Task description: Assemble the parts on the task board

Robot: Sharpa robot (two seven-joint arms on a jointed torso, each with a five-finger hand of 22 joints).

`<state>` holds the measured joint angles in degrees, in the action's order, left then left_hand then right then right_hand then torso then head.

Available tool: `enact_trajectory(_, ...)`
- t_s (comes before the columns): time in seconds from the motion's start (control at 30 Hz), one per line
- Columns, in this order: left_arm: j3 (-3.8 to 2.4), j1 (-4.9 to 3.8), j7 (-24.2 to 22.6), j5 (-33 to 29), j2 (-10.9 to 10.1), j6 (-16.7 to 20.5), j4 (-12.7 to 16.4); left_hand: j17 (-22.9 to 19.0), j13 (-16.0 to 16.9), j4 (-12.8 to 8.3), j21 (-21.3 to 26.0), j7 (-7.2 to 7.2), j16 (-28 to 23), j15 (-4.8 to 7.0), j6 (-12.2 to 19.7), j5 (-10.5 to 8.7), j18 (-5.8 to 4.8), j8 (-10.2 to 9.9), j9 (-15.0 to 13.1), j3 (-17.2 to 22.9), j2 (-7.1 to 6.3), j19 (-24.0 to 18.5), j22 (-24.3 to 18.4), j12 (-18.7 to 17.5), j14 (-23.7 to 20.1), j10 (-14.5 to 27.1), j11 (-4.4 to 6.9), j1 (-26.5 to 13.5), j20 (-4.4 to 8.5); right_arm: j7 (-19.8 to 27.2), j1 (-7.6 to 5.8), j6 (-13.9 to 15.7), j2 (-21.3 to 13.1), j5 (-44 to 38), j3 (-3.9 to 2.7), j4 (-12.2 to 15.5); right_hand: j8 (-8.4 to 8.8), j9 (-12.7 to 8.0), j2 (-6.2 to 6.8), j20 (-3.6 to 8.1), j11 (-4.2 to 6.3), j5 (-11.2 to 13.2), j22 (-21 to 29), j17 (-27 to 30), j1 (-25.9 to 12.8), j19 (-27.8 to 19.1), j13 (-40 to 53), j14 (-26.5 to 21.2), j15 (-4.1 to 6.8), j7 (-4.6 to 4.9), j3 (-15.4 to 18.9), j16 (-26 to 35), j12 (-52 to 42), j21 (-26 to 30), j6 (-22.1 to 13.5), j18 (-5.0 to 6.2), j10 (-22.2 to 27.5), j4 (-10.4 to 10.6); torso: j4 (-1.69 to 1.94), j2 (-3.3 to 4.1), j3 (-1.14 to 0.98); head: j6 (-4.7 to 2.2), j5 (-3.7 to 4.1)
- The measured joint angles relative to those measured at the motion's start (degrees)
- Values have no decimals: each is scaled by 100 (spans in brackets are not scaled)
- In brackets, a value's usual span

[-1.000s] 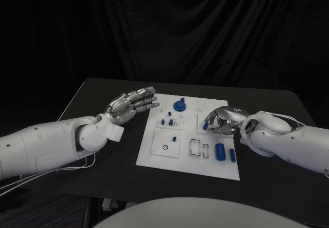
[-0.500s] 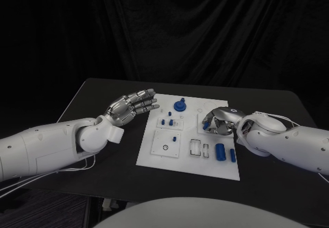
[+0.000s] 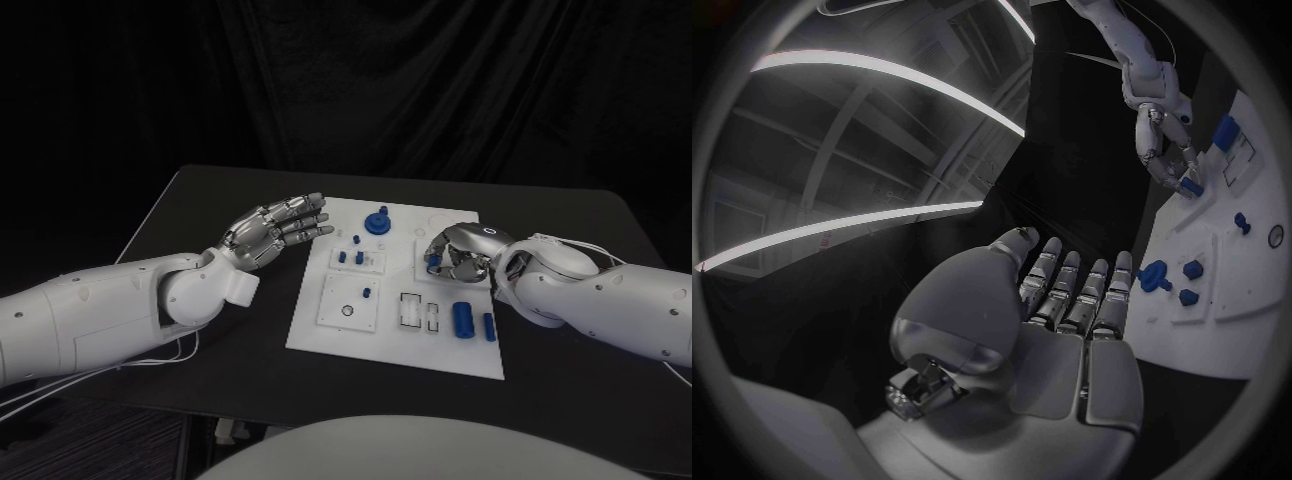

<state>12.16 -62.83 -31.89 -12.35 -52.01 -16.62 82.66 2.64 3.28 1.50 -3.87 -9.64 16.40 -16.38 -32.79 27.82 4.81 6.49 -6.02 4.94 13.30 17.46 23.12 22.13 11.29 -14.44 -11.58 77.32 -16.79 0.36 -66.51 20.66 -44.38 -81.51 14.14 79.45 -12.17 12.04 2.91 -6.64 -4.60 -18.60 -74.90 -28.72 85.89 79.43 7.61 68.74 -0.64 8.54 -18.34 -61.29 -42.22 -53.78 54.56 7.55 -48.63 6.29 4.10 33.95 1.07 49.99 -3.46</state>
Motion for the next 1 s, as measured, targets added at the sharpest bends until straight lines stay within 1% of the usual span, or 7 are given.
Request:
enact_trajectory(0.07, 0, 3, 5, 0, -4, -1, -2, 0, 0, 0, 0, 1, 0, 0, 1, 14, 0, 0, 0, 0, 0, 0, 0, 0, 0, 0, 0, 0, 0, 24, 1, 49, -21, 23, 0, 24, -83, 79, 0, 29, 23, 0, 0, -36, 0, -2, 60, 1, 20, -25, 17, -31, -68, -64, 69, -15, -23, -33, -1, -1, 0, 0, -15)
enact_trajectory(0.1, 0, 4, 7, 0, -5, -1, -2, 0, 0, 0, 0, 1, 0, 0, 1, 14, 0, 0, 0, 0, 0, 0, 0, 0, 0, 0, 0, 0, 0, 34, 1, 76, -32, 34, 0, 40, -121, 103, 0, 40, 41, 0, 0, -51, 0, 1, 96, 21, 39, -33, 23, -40, -101, -97, 97, -94, -42, -39, -2, -1, 0, 0, -16)
enact_trajectory(0.23, 0, 7, 22, 0, -10, -4, -13, 0, 0, -23, 0, 1, 0, 0, 1, 14, 0, 0, -5, 23, -23, 0, -6, 0, 0, 0, 0, -23, 0, 84, 1, 219, -114, 86, -1, 152, -323, 127, -8, 63, 85, 96, 0, -107, -11, -17, 212, 51, 69, -102, 69, -42, -180, -171, 191, -89, -125, -85, -3, -1, 2, 0, -13)
enact_trajectory(0.43, -1, 9, 58, 0, -25, -5, -32, 2, -1, -8, 0, 1, 22, 0, 2, 14, 0, 23, -5, 39, -23, 0, -12, 0, 0, 0, 0, -23, 0, 141, -25, 459, -279, 150, -42, 479, -353, 127, -30, 83, 113, 142, -1, -148, -34, 4, 245, 72, 90, -121, 93, -83, -199, -229, 209, -89, -154, -109, -3, -1, 2, 0, -14)
enact_trajectory(0.6, -1, 11, 83, 0, -24, -5, -37, 5, -1, -7, 0, 2, 23, 0, 2, 14, 0, 24, -5, 39, -23, 0, -12, 0, 0, 0, 0, -23, 0, 141, -183, 566, -434, 182, -64, 786, -353, 127, -32, 95, 113, 202, -4, -119, -74, -10, 251, 72, 90, -122, 93, -83, -199, -229, 208, -89, -155, -110, -1, -1, 2, 0, -22)
enact_trajectory(0.73, -1, 11, 103, 0, -8, -4, -50, 5, -1, -7, 0, 2, 23, 0, 2, 14, 0, 24, -5, 39, -22, 0, -12, 22, 0, 0, 0, -23, 0, 122, -270, 571, -554, 203, -68, 1181, -482, 127, -20, 122, 108, 349, -4, -20, -133, -38, 270, 39, 119, -127, 94, 2, -168, -156, 137, -88, -150, -110, -3, -1, 2, 0, -39)
enact_trajectory(1.0, -1, 12, 129, 0, 11, -5, -74, 4, -1, -23, 0, 2, 23, 0, 2, 14, 0, 23, -5, 55, -23, 0, -12, 22, 0, 0, 0, -23, 0, 100, -255, 357, -442, 182, -46, 1793, -571, 127, -20, 100, 89, 559, -4, -11, -133, -61, 295, 20, 100, -124, 94, 3, -131, -145, 79, -88, -130, -109, 0, -3, 7, 0, -63)
